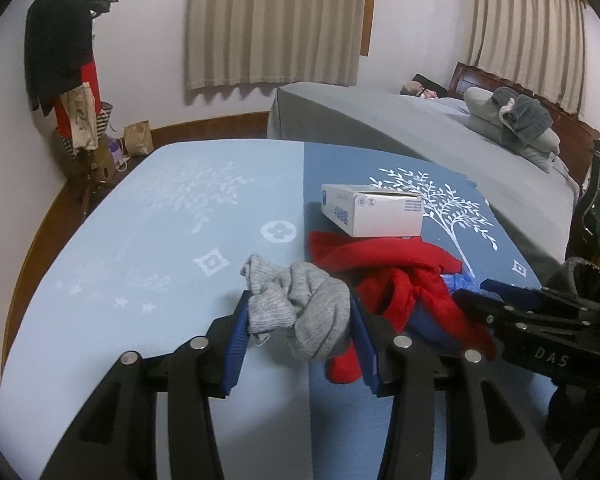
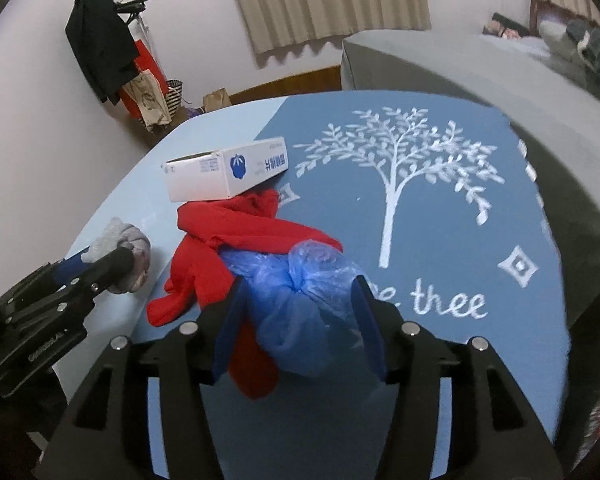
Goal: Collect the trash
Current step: 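Lift the grey sock and blue plastic bag off the table with both tools, then carry the grey sock and blue bag over the black bin and open both tools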
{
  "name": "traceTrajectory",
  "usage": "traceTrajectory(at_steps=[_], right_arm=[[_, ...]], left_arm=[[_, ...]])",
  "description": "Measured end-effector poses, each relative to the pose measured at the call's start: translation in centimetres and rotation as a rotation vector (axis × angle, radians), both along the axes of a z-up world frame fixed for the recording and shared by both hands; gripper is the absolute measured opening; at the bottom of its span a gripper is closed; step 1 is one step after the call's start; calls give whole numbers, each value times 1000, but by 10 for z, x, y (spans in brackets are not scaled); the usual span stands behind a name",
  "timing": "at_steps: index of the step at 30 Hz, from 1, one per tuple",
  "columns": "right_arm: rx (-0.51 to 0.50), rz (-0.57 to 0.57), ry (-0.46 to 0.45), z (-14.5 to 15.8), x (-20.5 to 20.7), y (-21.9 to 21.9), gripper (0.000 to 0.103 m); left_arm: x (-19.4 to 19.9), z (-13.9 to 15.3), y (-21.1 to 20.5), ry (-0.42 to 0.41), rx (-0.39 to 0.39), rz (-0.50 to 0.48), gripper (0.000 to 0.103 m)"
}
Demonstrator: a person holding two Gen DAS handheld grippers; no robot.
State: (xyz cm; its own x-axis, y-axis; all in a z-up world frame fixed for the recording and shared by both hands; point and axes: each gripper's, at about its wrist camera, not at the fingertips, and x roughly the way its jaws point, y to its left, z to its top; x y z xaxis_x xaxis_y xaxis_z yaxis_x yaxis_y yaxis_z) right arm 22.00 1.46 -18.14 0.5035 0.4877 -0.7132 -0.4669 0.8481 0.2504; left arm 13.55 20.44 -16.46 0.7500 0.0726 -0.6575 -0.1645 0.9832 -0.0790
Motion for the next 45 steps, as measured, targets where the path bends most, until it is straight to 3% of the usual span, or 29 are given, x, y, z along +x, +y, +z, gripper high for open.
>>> traceTrajectory(at_steps=[2, 6, 9, 16, 24, 45], right_arm=[[13, 17, 17, -2, -1, 2, 52], [56, 81, 51, -2, -6, 5, 28], [55, 99, 44, 4, -12, 5, 22], [26, 71, -32, 25, -35, -20, 21], [-36, -48, -110, 40, -52, -62, 22], [37, -189, -193, 83, -75, -133, 21]], left_arm=[[0, 0, -2, 1, 0, -1, 47], [-1, 1, -3, 1, 2, -5, 47], [-2, 3, -5, -3, 4, -9, 47], [-4, 11, -15, -18, 8, -29, 47], [-6, 16, -43, -33, -3, -83, 47], [-12, 59, -123, -108, 5, -230, 47]])
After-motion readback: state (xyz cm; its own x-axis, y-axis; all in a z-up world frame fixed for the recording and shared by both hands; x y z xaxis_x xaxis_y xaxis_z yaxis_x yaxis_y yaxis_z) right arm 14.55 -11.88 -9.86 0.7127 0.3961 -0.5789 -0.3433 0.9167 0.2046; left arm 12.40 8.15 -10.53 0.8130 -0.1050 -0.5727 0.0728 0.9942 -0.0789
